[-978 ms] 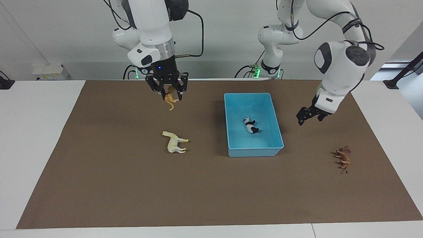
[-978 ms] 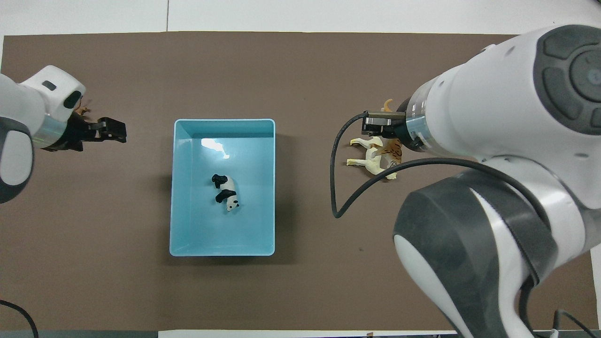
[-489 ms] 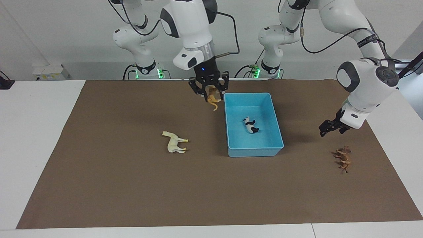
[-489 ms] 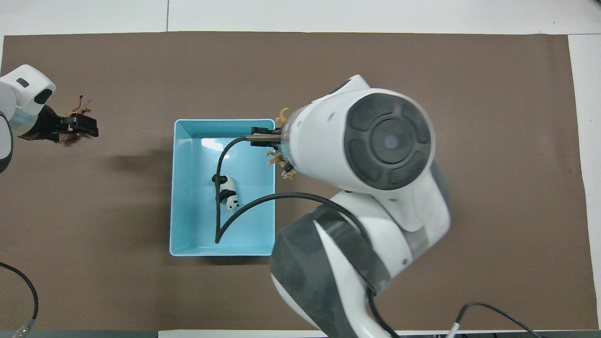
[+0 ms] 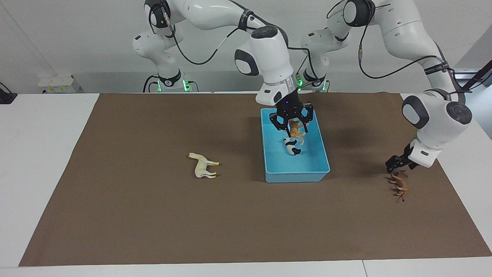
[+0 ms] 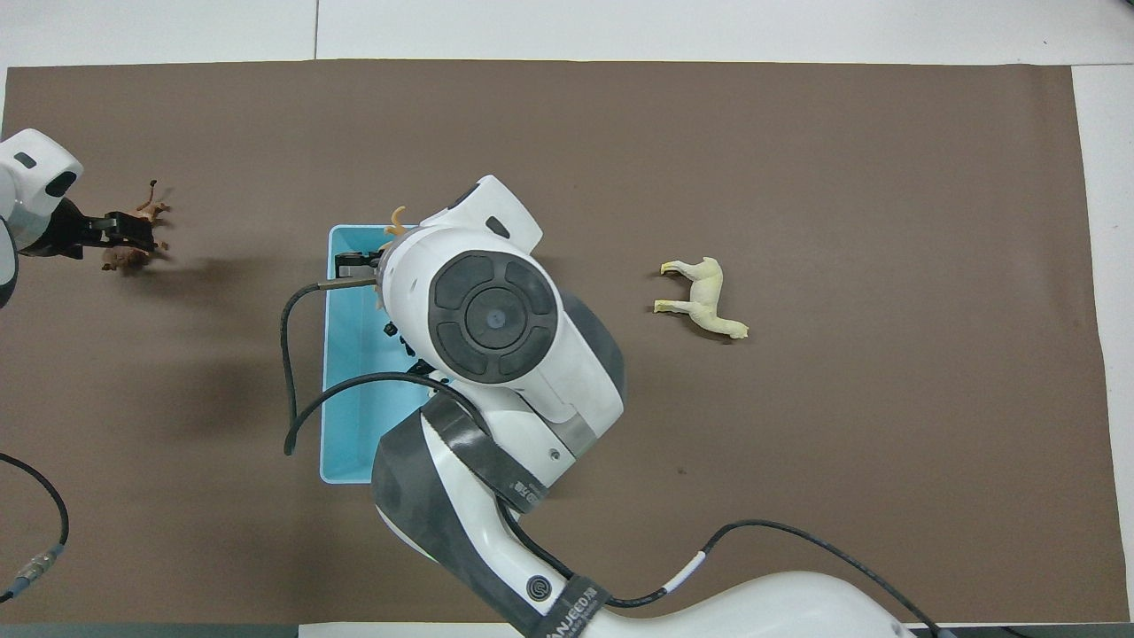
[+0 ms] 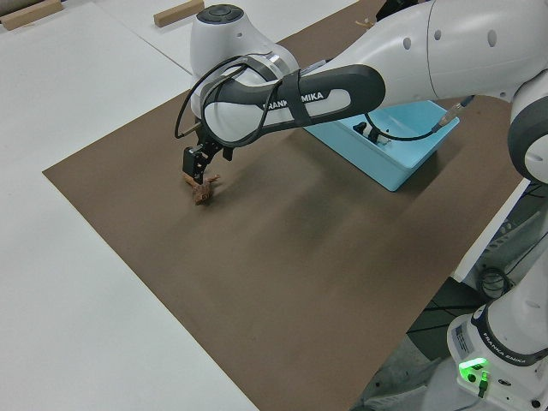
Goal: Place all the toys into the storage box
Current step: 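Carry the tan tiger into the box with the right gripper and release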
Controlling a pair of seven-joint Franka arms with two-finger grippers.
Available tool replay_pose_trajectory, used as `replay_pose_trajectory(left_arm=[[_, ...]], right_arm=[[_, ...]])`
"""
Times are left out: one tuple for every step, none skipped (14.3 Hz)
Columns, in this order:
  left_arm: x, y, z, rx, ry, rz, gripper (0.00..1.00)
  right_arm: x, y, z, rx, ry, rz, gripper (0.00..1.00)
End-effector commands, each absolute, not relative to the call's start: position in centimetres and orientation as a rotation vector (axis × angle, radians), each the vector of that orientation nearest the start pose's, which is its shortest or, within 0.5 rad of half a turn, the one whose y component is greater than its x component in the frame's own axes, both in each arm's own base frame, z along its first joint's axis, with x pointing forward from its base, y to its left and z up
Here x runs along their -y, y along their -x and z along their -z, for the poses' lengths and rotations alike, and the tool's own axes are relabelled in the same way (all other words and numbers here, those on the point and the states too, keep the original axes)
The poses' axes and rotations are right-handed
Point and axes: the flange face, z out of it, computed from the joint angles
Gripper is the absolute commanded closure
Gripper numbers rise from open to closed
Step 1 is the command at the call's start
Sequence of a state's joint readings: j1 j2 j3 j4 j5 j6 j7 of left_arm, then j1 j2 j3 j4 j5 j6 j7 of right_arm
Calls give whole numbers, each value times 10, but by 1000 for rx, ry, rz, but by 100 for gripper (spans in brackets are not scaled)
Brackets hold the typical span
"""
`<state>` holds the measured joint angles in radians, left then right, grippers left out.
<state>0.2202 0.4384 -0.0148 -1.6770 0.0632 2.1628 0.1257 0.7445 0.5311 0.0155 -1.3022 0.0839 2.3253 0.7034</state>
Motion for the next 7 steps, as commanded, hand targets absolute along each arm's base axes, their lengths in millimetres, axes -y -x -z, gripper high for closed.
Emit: replay_pose_trajectory(left_arm=[[-149, -679, -335, 60, 3081, 124, 0], [-146, -682, -329, 77, 3098, 152, 0], [-142, -684, -325, 93, 3116, 170, 0], [-139, -686, -323, 93, 3117, 180, 0], [-139, -686, -315, 92, 3118, 166, 0], [-139, -686, -312, 91, 3122, 164, 0], [-140, -688, -312, 85, 3108, 209, 0]], right_arm=[[-531, -551, -487, 13, 2714, 455, 1], [-531, -550, -487, -26, 2719, 439, 0], [-527, -551, -483, -74, 2748, 402, 0], [-518, -556, -485, -103, 2782, 370, 0], [-510, -558, -493, -114, 2805, 350, 0], [-496, -564, -496, -144, 2843, 318, 0], [-472, -571, -507, -177, 2882, 294, 0]])
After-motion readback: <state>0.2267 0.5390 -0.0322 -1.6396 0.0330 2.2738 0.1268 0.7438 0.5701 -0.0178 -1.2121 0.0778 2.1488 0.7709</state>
